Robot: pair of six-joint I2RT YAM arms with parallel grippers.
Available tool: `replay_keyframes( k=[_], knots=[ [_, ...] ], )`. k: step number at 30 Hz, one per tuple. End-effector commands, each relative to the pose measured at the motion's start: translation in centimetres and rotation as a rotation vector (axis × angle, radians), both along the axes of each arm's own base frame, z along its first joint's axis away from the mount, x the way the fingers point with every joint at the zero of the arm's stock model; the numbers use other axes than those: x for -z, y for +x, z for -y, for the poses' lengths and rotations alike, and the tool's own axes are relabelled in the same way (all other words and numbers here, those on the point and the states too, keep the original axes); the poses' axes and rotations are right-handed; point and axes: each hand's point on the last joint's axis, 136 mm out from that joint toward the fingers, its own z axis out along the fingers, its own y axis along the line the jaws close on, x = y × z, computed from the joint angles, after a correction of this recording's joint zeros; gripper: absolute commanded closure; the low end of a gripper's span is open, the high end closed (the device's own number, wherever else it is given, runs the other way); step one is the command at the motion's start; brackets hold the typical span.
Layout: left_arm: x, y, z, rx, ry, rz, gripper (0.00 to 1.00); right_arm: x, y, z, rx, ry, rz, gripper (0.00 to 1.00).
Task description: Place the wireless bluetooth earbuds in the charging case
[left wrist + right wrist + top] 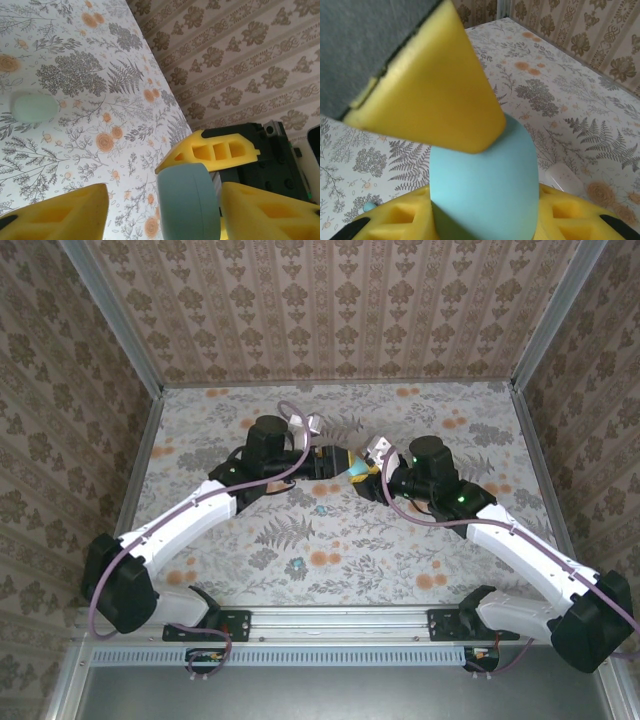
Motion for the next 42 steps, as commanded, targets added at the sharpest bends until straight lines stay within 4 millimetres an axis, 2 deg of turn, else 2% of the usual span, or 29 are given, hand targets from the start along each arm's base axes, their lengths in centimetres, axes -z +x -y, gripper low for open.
replay_keyframes(
  k=[1, 5, 8, 11, 13, 16, 18, 22, 27, 35, 42],
  knots=[
    [-1.1, -0.4, 0.8, 0.042, -0.016, 0.027, 0.47, -1.9, 0.5, -0.5, -0.002, 0.036, 0.052, 0.65],
    [-1.4, -0.4, 1.0, 0.042, -0.030, 0.025, 0.62, -2.2, 0.5, -0.3, 0.006, 0.037, 0.056, 0.65],
    [-1.3, -0.3, 0.7, 0.024, -0.024, 0.003, 0.77, -3.5, 0.1, -0.2, 0.006, 0.058, 0.082, 0.62],
    [-1.9, -0.1, 0.3, -0.009, -0.070, -0.027, 0.87, -4.5, -0.3, 0.3, 0.006, 0.058, 0.149, 0.56],
    [-2.9, -0.1, 0.3, -0.028, -0.141, -0.055, 0.90, -5.1, -0.8, 0.7, -0.003, 0.069, 0.231, 0.47],
    [-4.2, -0.4, 0.3, -0.035, -0.229, -0.088, 0.91, -5.6, -1.7, 1.0, -0.034, 0.093, 0.359, 0.38],
    [-4.9, -0.7, 0.2, -0.031, -0.263, -0.099, 0.91, -5.3, -1.7, 1.5, -0.043, 0.106, 0.366, 0.37],
    [-5.6, -1.2, -0.3, -0.044, -0.290, -0.110, 0.90, -5.6, -1.8, 1.7, -0.111, 0.170, 0.317, 0.37],
    [-6.1, -1.7, -0.6, -0.045, -0.304, -0.112, 0.90, -6.0, -1.5, 0.9, -0.151, 0.189, 0.317, 0.36],
    [-6.2, -1.9, -0.8, -0.052, -0.306, -0.100, 0.89, -7.0, -0.6, 0.0, -0.175, 0.231, 0.323, 0.41],
    [-5.8, -1.6, -1.0, -0.078, -0.293, -0.098, 0.89, -7.8, -1.0, 0.3, -0.167, 0.260, 0.355, 0.39]
  ],
)
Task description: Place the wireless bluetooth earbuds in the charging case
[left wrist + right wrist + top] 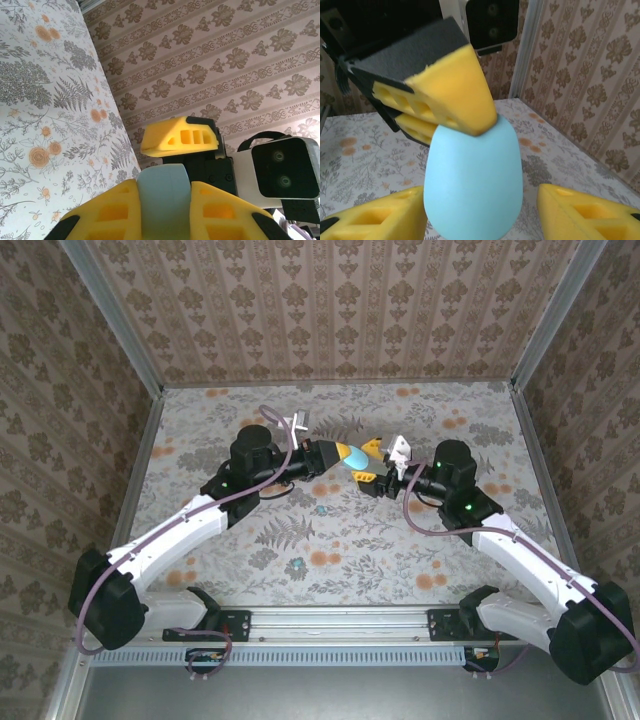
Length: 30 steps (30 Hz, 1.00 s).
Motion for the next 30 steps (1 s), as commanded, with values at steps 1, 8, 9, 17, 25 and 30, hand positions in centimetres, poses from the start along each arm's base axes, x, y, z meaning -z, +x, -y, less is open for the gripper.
replay_keyframes(
  k=[1, 8, 9, 17, 25, 30],
  knots=[
    [-1.0, -0.3, -0.4, -0.014, -0.025, 0.023, 0.89, -2.6, -0.5, 0.1, -0.009, 0.053, 0.069, 0.40],
    [-1.0, -0.3, -0.2, -0.007, -0.028, 0.020, 0.89, -2.3, 0.0, 0.1, 0.009, 0.062, 0.041, 0.51],
    [-0.9, -0.3, -0.2, -0.010, -0.027, 0.020, 0.89, -2.3, 0.0, 0.1, 0.008, 0.064, 0.040, 0.53],
    [-0.9, -0.1, -1.3, -0.048, 0.050, 0.160, 0.40, -2.2, -0.7, -0.6, -0.075, 0.047, -0.047, 0.63],
    [-0.6, -2.3, -4.0, -0.041, 0.262, 0.985, 0.26, -1.0, -2.3, -1.9, -0.340, 0.049, -0.310, 0.65],
    [-1.0, -3.9, -4.0, 0.111, 0.218, 1.140, 0.22, -1.7, -3.6, -2.2, -0.439, 0.042, -0.301, 0.65]
  ],
)
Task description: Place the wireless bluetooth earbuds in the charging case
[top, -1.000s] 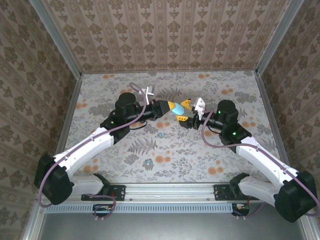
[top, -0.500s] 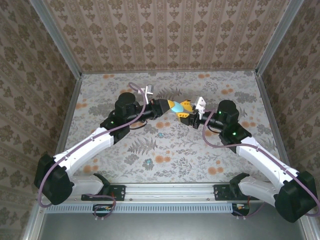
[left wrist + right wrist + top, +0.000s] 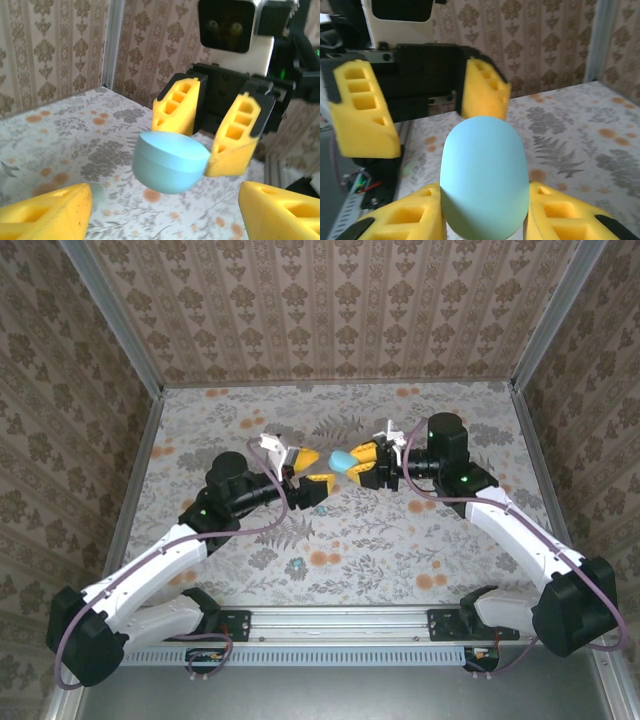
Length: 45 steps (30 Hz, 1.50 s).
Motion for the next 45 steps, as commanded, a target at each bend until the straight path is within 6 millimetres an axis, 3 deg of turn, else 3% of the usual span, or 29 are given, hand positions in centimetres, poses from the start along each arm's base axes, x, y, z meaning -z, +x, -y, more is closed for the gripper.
replay_keyframes(
  k=[1, 11, 25, 31, 45],
  knots=[
    [-1.5, -1.6, 0.5, 0.149, 0.042, 0.232, 0.22, -1.8, -2.3, -0.3, -0.146, 0.030, 0.000, 0.65],
    [-1.9, -2.1, 1.8, 0.259, 0.029, 0.220, 0.27, -2.3, -2.8, -0.3, -0.173, 0.031, 0.050, 0.63],
    [-1.7, -2.2, 2.7, 0.314, 0.025, 0.119, 0.56, -2.4, -1.9, -0.2, -0.116, 0.035, 0.087, 0.63],
    [-1.1, -2.4, 2.7, 0.324, 0.046, 0.115, 0.49, -2.7, -1.9, -0.1, -0.103, 0.045, 0.096, 0.63],
    [-2.1, -2.5, 2.8, 0.320, 0.024, 0.128, 0.48, -2.2, -1.7, -0.1, -0.094, 0.034, 0.085, 0.63]
  ],
)
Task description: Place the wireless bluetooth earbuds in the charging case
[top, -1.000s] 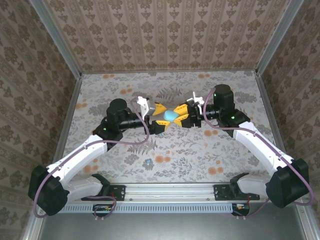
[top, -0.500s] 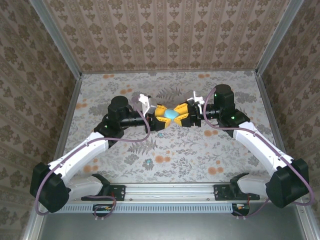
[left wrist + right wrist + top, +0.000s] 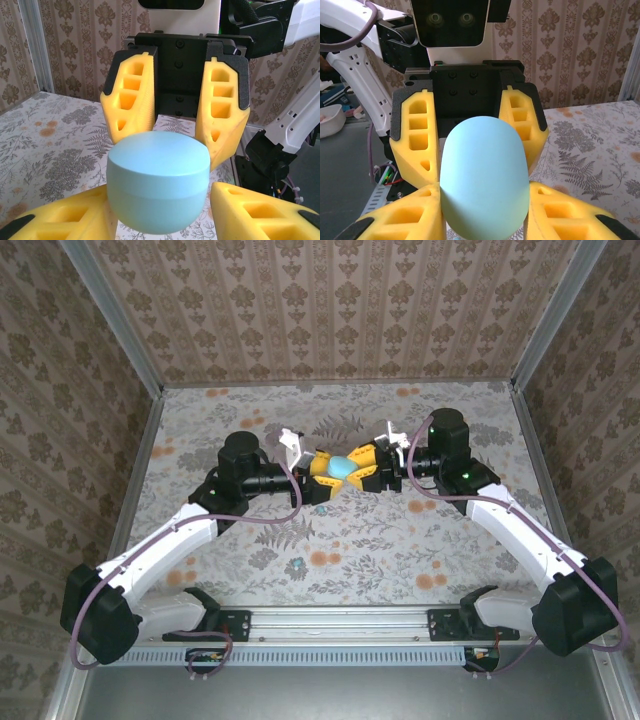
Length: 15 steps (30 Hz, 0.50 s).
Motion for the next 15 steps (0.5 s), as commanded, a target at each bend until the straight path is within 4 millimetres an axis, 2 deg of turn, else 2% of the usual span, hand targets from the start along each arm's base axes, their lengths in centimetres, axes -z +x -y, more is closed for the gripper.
replay_keyframes(
  k=[1, 15],
  knots=[
    [-2.07, -0.55, 0.31, 0.028, -0.041, 0.042, 0.49, -0.38, -0.05, 0.21, 0.015, 0.006, 0.028, 0.63],
    [-2.06, -0.56, 0.59, 0.027, -0.047, 0.033, 0.46, -0.21, -0.26, 0.32, 0.014, -0.001, 0.047, 0.63]
  ],
)
